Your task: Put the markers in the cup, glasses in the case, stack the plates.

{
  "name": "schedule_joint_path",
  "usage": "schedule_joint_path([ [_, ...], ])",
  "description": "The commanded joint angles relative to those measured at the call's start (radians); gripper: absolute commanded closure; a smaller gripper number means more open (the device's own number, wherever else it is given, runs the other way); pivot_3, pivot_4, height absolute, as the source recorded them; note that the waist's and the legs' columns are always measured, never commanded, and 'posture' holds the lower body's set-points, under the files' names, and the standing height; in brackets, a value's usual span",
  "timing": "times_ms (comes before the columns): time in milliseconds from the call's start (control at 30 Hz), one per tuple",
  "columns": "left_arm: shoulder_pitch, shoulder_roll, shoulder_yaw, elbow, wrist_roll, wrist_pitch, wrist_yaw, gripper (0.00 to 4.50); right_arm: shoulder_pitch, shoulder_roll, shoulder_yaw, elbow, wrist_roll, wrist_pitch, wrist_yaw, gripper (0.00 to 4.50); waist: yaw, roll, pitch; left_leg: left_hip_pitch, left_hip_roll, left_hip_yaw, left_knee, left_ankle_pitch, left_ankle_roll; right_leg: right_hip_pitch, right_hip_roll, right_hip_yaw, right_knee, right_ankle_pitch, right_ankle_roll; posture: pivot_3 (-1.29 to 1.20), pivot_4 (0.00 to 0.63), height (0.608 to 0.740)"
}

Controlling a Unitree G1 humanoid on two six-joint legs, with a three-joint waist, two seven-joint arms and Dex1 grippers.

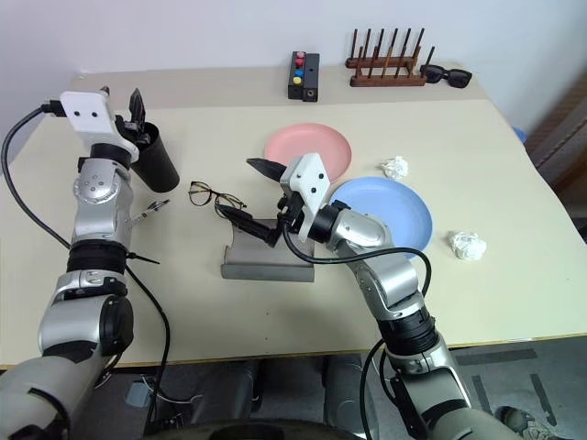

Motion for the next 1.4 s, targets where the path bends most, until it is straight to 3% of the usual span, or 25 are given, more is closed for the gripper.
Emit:
schedule_joint_path([
  [33,0.002,0.009,0.023,-0.082,-0.037,0.007,-0.003,2.04,-0.002,0.011,-0.015,-0.029,0.020,-0.007,0.000,0.00,0.000,0.000,0.000,0.000,0.000,0.000,0.000,0.000,0.000,0.000,0.000,0.000,0.000,0.000,0.000,0.00,0.150,0.739],
  [133,0.021,0.042,0.025,-0.179,-0.095,0.063,-0.093,2.04,-0.002,0.010,-0.015,-0.028,0.017,-0.008,0.000,0.00,-0.001,0.000,0.000,0.000,0.000,0.000,0.000,0.000,0.000,0.000,0.000,0.000,0.000,0.000,0.000,0.00,0.150,0.739],
  [233,0.110,0.127,0.039,-0.367,-0.258,0.229,-0.321,2.04,0.001,0.009,-0.015,-0.032,0.014,-0.007,-0.004,0.00,-0.012,0.000,0.000,0.000,0.000,0.000,0.000,0.000,0.000,0.000,0.000,0.000,0.000,0.000,0.000,0.00,0.150,0.739],
  [333,0.250,0.256,0.059,-0.529,-0.379,0.412,-0.496,1.18,0.008,0.006,-0.015,-0.035,0.013,-0.007,-0.004,0.00,-0.030,0.000,0.000,0.000,0.000,0.000,-0.002,0.000,0.000,-0.001,0.000,0.001,0.002,0.000,0.000,0.00,0.150,0.739],
  [400,0.335,0.332,0.072,-0.586,-0.408,0.502,-0.558,0.16,0.009,0.006,-0.016,-0.036,0.013,-0.007,-0.004,0.00,-0.035,0.001,0.000,0.002,0.001,0.000,-0.003,0.000,0.000,-0.001,0.000,0.001,0.002,0.000,-0.001,0.00,0.150,0.739],
  [433,0.396,0.381,0.079,-0.600,-0.405,0.544,-0.592,0.05,0.009,0.006,-0.015,-0.034,0.012,-0.007,-0.002,0.00,-0.036,0.001,0.000,0.003,0.001,0.000,-0.005,0.000,0.000,-0.001,0.000,0.001,0.002,0.000,-0.001,0.00,0.150,0.739],
  [533,0.487,0.465,0.079,-0.607,-0.377,0.633,-0.616,0.05,0.007,0.008,-0.014,-0.027,0.011,-0.009,0.003,0.00,-0.035,0.001,0.000,0.004,0.001,0.000,-0.005,0.000,0.000,-0.001,0.001,0.001,0.003,-0.001,-0.002,0.00,0.150,0.739],
  [667,0.517,0.538,-0.013,-0.578,-0.293,0.786,-0.606,0.05,0.001,0.013,-0.006,-0.014,0.011,-0.015,0.015,0.00,-0.022,0.000,0.000,0.004,0.001,0.000,-0.005,0.000,0.000,0.000,0.001,0.001,0.002,-0.002,-0.004,0.00,0.150,0.739],
  [833,0.441,0.546,-0.126,-0.495,-0.217,0.897,-0.615,0.05,-0.005,0.023,-0.001,-0.003,0.007,-0.020,0.024,0.00,-0.023,0.000,0.000,0.004,0.001,0.000,-0.005,0.000,0.000,0.000,0.001,0.001,0.002,-0.002,-0.002,0.00,0.150,0.739],
  [1233,0.290,0.527,-0.349,-0.304,-0.079,0.857,-0.814,0.05,0.005,0.030,0.001,-0.006,-0.004,-0.030,0.013,0.00,-0.026,0.000,0.000,0.004,0.001,0.000,-0.006,0.000,0.000,-0.001,0.001,0.001,0.003,-0.002,-0.002,0.00,0.150,0.739],
  [1333,0.280,0.523,-0.361,-0.281,-0.059,0.856,-0.841,0.88,0.010,0.029,0.001,-0.009,-0.005,-0.030,0.009,0.00,-0.026,0.000,0.000,0.004,0.001,0.000,-0.006,0.000,0.000,-0.001,0.001,0.001,0.003,-0.002,-0.002,0.00,0.150,0.739],
  [1400,0.278,0.522,-0.361,-0.274,-0.059,0.860,-0.857,1.92,0.012,0.030,0.002,-0.011,-0.006,-0.030,0.007,0.00,-0.026,0.001,0.000,0.004,0.001,0.000,-0.006,0.000,0.000,-0.001,0.001,0.001,0.003,-0.002,-0.002,0.00,0.150,0.739],
])
